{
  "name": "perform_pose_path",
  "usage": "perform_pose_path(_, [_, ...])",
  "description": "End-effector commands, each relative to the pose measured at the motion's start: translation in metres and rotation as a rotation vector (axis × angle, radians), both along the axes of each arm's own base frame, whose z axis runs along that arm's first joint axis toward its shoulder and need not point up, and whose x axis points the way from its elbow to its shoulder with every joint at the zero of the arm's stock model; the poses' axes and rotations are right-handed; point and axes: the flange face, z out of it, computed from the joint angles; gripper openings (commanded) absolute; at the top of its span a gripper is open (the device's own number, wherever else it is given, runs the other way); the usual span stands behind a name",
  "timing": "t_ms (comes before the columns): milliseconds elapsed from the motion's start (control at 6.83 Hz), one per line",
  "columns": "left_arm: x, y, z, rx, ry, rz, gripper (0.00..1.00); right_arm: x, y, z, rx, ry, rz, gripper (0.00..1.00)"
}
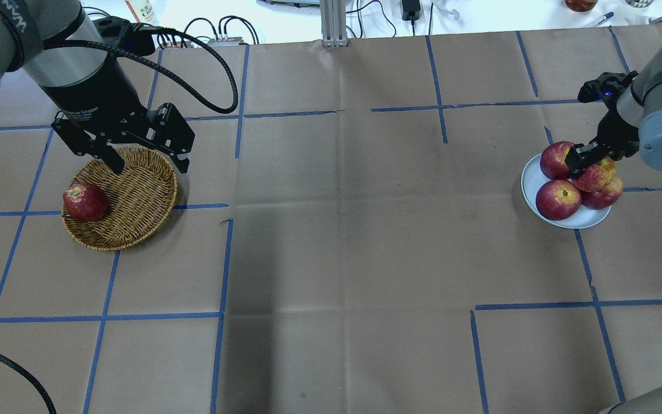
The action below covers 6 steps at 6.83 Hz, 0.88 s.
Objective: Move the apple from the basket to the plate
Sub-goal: 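Lower the apple onto the plate apples and open the right gripper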
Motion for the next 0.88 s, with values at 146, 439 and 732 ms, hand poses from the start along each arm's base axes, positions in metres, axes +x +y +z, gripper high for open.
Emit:
perform_pose_path(146, [0.0000,0.0004,-0.0005,0.001,0.000,0.000,0.99,0.0179,-0.0064,0.0047,-0.016,0.006,0.006,0.60])
perform_pose_path(439, [0.0000,0.0013,-0.0020,0.005,0.000,0.000,0.99,0.0170,-0.0106,0.0077,-0.049,0.021,0.013,1.00])
perform_pose_path(732, [0.0000,0.0023,-0.0012,0.002,0.000,0.000,0.99,0.0164,-0.0118,0.0097,-0.053,0.024,0.013,1.00])
